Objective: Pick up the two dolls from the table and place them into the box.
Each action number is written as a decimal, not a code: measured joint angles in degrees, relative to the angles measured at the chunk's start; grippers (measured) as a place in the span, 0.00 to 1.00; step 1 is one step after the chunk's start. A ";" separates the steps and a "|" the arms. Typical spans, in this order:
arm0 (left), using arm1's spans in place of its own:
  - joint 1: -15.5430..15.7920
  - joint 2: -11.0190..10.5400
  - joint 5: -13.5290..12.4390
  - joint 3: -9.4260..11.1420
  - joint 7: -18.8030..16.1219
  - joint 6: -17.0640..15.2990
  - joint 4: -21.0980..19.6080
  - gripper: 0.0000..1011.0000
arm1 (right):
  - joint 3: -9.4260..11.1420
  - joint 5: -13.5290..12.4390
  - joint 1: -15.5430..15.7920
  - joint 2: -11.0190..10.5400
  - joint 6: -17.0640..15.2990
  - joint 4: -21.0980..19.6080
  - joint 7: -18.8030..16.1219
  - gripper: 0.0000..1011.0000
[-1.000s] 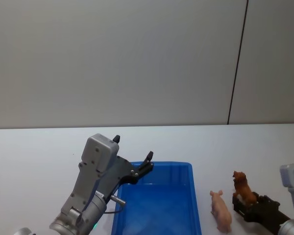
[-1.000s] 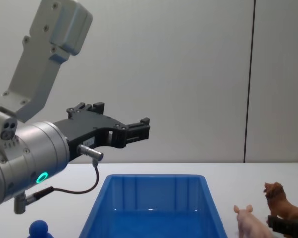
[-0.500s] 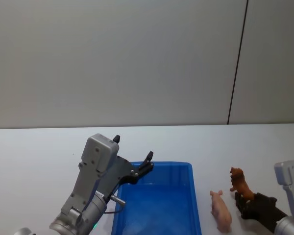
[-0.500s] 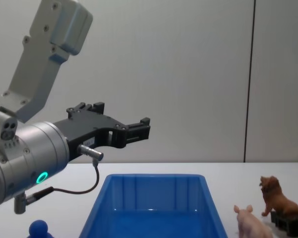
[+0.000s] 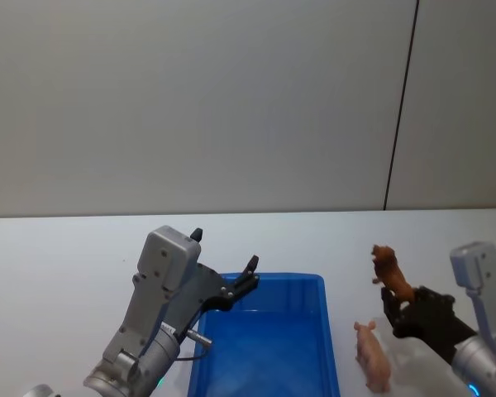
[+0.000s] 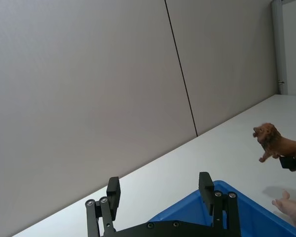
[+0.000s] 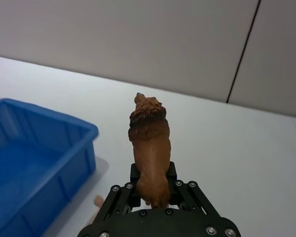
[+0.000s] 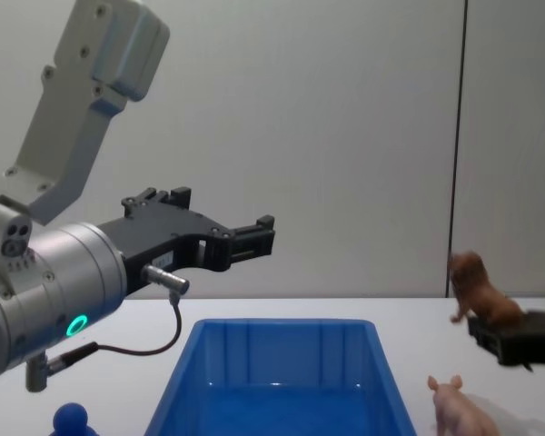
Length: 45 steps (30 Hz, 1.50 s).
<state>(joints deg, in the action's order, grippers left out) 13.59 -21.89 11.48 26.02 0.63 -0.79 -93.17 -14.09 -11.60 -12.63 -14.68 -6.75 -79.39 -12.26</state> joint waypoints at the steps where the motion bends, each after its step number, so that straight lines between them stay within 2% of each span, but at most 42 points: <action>1: 0.00 0.00 0.00 0.00 0.00 0.00 0.00 0.99 | -0.07 0.17 -0.10 0.06 0.09 -0.29 -0.29 0.27; 7: 0.00 0.00 0.00 0.00 -0.01 0.00 0.00 0.99 | -0.64 0.48 -1.07 0.71 0.08 -1.82 -2.54 0.27; 16: 0.00 0.00 0.00 0.00 0.00 0.00 0.00 0.99 | -2.08 -0.74 -3.56 2.86 -2.37 -2.31 -7.37 0.27; 27: 0.00 0.00 0.00 0.00 0.00 0.00 0.00 0.99 | -4.41 -3.08 -6.96 6.38 -6.49 1.57 -11.84 0.29; 36: 0.00 0.00 0.00 0.00 0.00 0.00 0.00 0.99 | -5.79 -4.03 -8.18 8.07 -7.77 4.48 -13.28 0.52; 37: 0.00 0.00 0.00 0.00 0.00 0.00 0.00 0.99 | -5.89 -4.04 -8.22 8.14 -7.78 4.59 -13.29 0.58; 39: 0.00 0.00 0.00 0.00 0.00 0.00 0.00 0.99 | -6.03 -4.03 -8.22 8.19 -7.73 4.65 -13.26 0.62; 40: 0.00 0.00 0.00 0.00 0.00 0.00 0.00 0.99 | -6.05 -4.03 -8.21 8.19 -7.67 4.65 -13.23 0.68; 45: 0.00 0.00 0.00 0.00 0.00 0.00 0.00 0.99 | -6.08 -3.45 -7.25 7.57 -6.86 3.16 -12.06 0.82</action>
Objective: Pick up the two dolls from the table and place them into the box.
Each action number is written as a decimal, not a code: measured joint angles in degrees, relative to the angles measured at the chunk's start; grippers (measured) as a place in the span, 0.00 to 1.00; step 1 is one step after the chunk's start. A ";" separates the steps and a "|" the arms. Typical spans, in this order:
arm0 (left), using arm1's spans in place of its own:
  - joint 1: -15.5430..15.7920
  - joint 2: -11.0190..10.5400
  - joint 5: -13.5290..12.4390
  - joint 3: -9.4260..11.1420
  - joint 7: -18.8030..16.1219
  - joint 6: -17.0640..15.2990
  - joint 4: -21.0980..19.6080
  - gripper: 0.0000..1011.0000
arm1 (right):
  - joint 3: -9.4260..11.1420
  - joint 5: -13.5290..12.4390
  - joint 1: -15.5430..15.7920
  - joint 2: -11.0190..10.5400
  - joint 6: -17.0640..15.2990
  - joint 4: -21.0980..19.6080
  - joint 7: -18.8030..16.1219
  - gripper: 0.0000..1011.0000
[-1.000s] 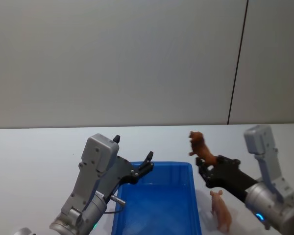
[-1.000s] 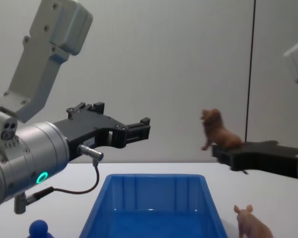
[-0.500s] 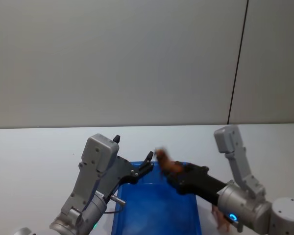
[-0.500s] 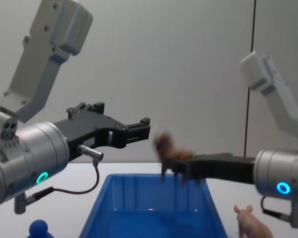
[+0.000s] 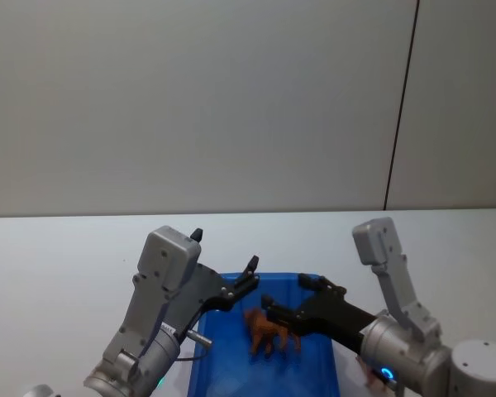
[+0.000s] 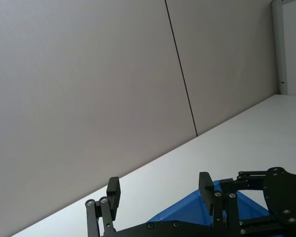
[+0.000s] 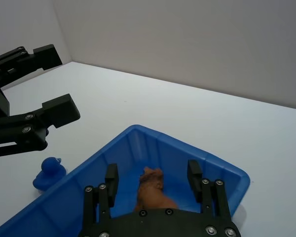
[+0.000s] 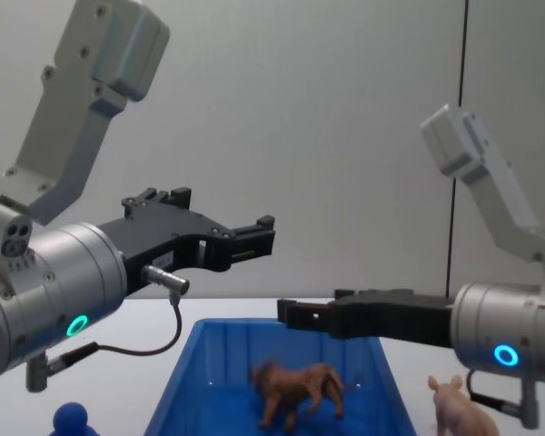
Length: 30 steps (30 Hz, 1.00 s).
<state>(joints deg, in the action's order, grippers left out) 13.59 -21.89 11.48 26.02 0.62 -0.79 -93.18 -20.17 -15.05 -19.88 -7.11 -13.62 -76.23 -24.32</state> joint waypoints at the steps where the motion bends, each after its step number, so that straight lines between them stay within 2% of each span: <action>1: 0.00 0.00 0.00 0.00 0.00 0.00 0.00 0.99 | 0.02 0.08 0.14 -0.10 0.12 -0.22 0.23 0.85; 3: 0.00 0.00 0.00 0.00 0.00 0.00 0.00 0.99 | 0.12 0.25 0.74 -0.52 0.35 -1.12 0.71 0.87; 4: 0.00 0.00 0.00 0.00 0.00 0.00 0.00 0.99 | 0.25 0.41 1.45 -1.03 0.58 -2.15 1.43 0.93; 8: 0.00 0.00 0.00 0.00 0.00 0.00 0.00 0.99 | 0.60 0.53 3.40 -2.32 0.94 -4.90 3.26 0.99; 21: 0.00 0.00 0.00 0.00 0.00 0.00 0.00 0.99 | 2.10 -1.23 10.91 -7.33 0.46 -13.56 9.55 0.99; 30: 0.00 0.00 0.00 0.00 0.00 0.00 0.00 0.99 | 2.73 -2.73 14.22 -9.37 -0.42 -16.12 11.94 0.99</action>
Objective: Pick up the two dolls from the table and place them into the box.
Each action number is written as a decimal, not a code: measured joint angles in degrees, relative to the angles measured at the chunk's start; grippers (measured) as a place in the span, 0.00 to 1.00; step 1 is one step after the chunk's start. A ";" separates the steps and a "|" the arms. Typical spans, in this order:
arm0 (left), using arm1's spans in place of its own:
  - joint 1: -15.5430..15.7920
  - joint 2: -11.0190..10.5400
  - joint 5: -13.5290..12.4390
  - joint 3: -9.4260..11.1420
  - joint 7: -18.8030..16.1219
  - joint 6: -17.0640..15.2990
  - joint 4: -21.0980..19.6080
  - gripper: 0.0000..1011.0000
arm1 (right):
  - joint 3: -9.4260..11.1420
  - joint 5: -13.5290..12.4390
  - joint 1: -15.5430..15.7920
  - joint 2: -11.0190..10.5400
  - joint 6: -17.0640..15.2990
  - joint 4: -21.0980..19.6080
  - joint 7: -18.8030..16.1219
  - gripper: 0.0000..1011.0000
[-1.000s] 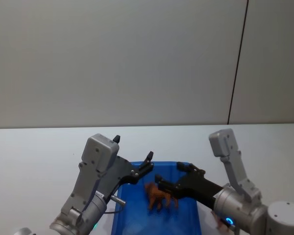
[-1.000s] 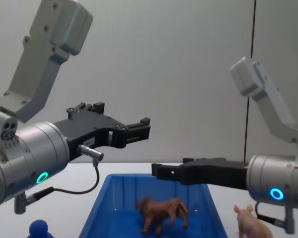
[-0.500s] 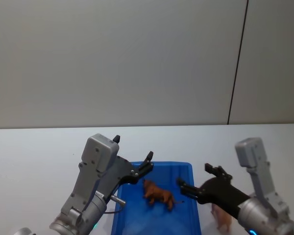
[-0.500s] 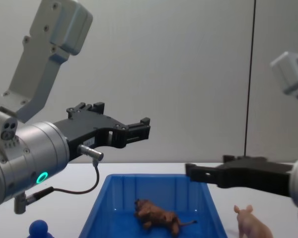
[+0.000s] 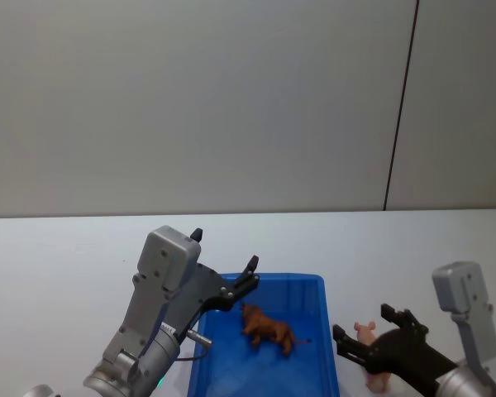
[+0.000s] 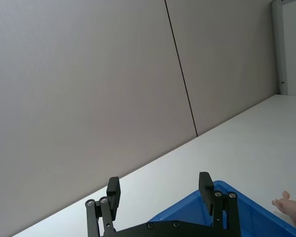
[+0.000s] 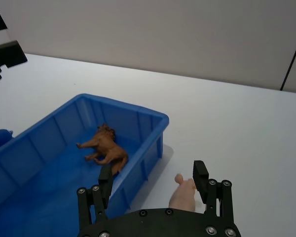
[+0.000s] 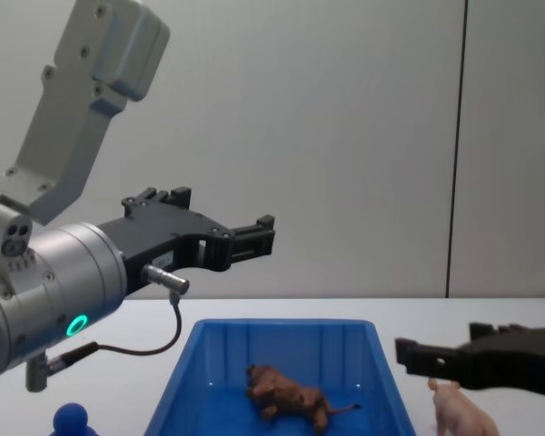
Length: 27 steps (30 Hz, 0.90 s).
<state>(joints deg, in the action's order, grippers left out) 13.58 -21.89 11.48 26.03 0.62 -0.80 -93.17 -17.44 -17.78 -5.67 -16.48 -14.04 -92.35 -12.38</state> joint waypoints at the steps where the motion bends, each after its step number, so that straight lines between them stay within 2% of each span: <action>1: 0.00 0.00 0.00 0.00 0.00 0.00 0.00 0.99 | 0.11 -0.27 0.54 -0.32 -0.17 -0.36 0.37 0.99; 15: 0.00 0.00 0.00 0.00 0.00 0.00 0.00 0.99 | 0.73 -2.35 3.80 -2.05 -1.57 -1.72 3.13 0.99; 25: 0.00 0.01 0.00 0.00 0.00 0.00 0.00 0.99 | 0.83 -3.41 4.20 -1.90 -2.87 0.58 3.80 0.99; 27: 0.00 0.00 0.00 0.00 0.00 0.00 0.00 0.99 | 0.81 -3.49 4.12 -1.81 -3.02 1.04 3.80 0.94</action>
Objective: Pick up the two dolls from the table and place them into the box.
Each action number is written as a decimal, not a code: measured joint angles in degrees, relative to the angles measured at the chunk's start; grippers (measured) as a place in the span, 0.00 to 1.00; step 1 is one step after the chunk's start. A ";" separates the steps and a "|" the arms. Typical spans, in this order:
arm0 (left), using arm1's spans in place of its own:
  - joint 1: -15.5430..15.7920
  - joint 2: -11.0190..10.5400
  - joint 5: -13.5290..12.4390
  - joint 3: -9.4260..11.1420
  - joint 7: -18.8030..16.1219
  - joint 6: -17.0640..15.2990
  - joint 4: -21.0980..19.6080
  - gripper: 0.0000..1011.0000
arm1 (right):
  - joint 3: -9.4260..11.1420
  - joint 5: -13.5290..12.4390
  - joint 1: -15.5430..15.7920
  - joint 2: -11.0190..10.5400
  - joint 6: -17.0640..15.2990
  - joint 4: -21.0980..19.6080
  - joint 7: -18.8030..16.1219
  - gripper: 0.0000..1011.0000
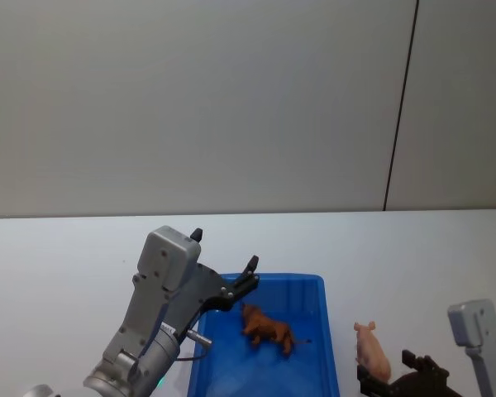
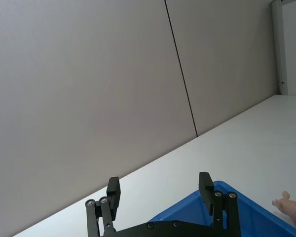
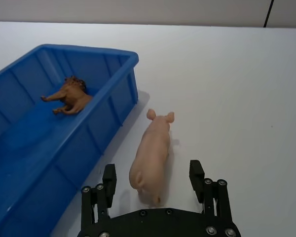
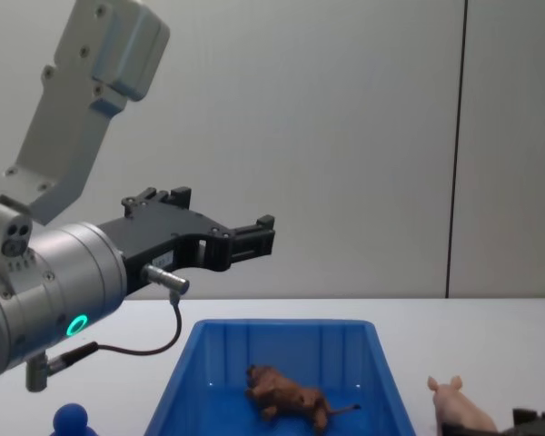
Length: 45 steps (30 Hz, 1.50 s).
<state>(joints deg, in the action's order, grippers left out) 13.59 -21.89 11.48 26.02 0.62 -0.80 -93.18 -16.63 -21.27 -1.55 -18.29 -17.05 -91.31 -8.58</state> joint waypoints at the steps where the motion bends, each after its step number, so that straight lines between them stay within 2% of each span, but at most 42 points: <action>1: 0.00 0.00 0.00 0.00 0.00 0.00 0.00 0.99 | -0.04 -0.05 -0.11 0.13 -0.18 0.47 -0.01 0.93; 5: 0.00 0.00 0.00 0.00 0.00 0.00 0.00 0.99 | -0.19 -0.07 -0.42 0.44 -0.50 1.61 -0.14 0.85; 7: 0.00 0.00 0.00 0.00 0.00 0.00 0.00 0.99 | -0.27 -0.06 -0.55 0.61 -0.58 2.17 -0.23 0.75; 8: 0.00 0.00 0.00 0.00 0.00 0.00 0.00 0.99 | -0.30 -0.06 -0.59 0.65 -0.59 2.31 -0.26 0.75; 12: 0.00 0.00 0.00 0.00 0.00 0.00 0.00 0.99 | -0.41 -0.05 -0.70 0.85 -0.44 2.87 -0.36 0.62; 15: 0.00 0.00 0.00 0.00 0.00 0.00 0.00 0.99 | -0.46 0.10 -0.70 0.94 0.06 3.06 -0.39 0.54; 18: 0.00 0.00 0.00 0.00 0.00 0.00 0.00 0.99 | -0.58 0.57 -0.67 1.02 1.23 3.10 -0.38 0.42; 22: 0.00 0.00 0.00 0.00 0.00 0.00 0.00 0.99 | -0.68 1.39 -0.48 1.05 2.75 2.80 -0.11 0.36; 36: 0.00 0.00 0.00 0.00 0.00 0.00 0.00 0.99 | -0.57 5.51 -0.46 1.00 7.76 -0.80 2.52 0.36; 45: 0.00 0.00 0.00 0.00 0.00 0.00 0.00 0.99 | -0.27 6.62 -2.58 1.59 9.00 -2.76 0.10 0.36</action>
<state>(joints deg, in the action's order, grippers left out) 13.59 -21.89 11.48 26.02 0.62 -0.80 -93.17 -16.90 -14.65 -4.13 -16.69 -8.06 -94.07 -8.48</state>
